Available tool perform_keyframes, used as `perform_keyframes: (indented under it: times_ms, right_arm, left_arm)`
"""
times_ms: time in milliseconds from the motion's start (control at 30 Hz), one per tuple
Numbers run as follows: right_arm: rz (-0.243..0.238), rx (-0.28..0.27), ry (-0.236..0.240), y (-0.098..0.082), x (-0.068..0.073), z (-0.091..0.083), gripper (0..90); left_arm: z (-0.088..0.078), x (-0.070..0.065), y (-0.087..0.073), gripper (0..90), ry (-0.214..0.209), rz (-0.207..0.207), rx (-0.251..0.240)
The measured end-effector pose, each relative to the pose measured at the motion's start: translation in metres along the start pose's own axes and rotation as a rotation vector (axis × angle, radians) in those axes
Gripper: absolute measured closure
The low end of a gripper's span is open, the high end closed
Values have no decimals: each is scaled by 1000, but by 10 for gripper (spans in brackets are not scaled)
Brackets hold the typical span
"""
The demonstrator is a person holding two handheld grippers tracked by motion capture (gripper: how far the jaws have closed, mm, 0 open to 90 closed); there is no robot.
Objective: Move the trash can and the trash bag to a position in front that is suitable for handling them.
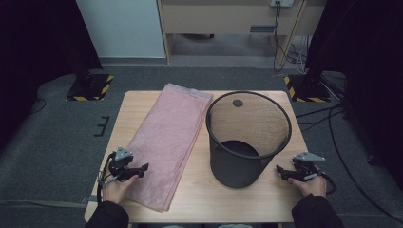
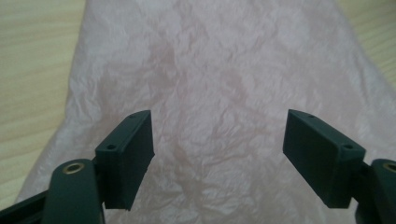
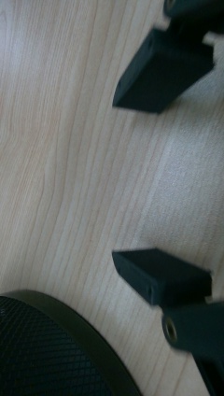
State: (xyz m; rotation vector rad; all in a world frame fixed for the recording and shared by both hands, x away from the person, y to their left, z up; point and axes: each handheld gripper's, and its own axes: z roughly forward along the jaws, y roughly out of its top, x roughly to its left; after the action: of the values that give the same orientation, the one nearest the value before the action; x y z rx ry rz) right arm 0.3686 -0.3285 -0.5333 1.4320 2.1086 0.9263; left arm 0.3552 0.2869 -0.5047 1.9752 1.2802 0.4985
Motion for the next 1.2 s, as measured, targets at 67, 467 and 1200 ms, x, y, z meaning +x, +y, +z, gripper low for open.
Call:
perform_keyframes:
  times_ms: [67, 467, 1200]
  right_arm:
    - [-13, 15, -5, 2, -2, -2, 282]
    - [17, -138, 52, 20, 2, -22, 399]
    - [61, -355, 11, 73, 9, -58, 544]
  left_arm:
    - [-4, -2, 2, 257, 10, 0, -27]
    - [-19, -14, 17, 321, 2, -57, -150]
    - [-20, -61, 98, 508, -47, -45, -397]
